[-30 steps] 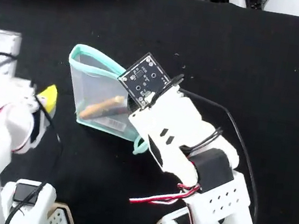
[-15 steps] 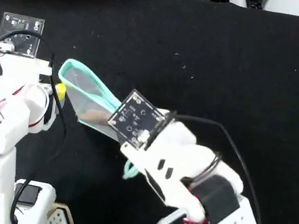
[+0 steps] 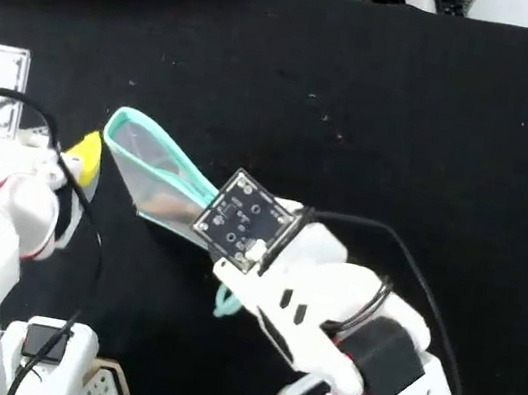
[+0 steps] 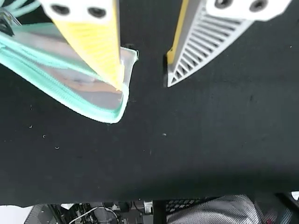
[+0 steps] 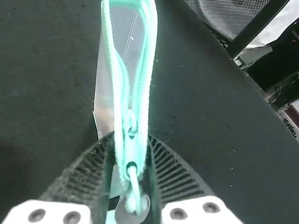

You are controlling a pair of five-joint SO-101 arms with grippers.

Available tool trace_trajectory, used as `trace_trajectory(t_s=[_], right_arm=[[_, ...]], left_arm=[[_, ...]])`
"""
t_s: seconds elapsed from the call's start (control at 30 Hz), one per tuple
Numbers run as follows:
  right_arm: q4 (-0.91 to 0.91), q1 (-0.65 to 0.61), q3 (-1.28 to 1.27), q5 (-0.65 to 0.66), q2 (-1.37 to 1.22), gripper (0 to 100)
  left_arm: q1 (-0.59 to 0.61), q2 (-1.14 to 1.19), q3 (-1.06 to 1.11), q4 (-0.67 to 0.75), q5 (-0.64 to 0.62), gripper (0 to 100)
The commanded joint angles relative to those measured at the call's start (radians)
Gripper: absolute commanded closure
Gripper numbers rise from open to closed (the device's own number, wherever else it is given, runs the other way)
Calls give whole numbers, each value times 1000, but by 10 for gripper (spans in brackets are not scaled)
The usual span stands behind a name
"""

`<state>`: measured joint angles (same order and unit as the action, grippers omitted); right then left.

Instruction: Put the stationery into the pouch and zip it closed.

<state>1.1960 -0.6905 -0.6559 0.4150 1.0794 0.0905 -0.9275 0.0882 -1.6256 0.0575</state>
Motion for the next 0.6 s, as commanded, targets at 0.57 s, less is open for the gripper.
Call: trace_trajectory(t_s=[0.57], right_arm=[[15,-15,-53,12,-1,985]], left_arm=[[-16,15,16,129,-66,837]])
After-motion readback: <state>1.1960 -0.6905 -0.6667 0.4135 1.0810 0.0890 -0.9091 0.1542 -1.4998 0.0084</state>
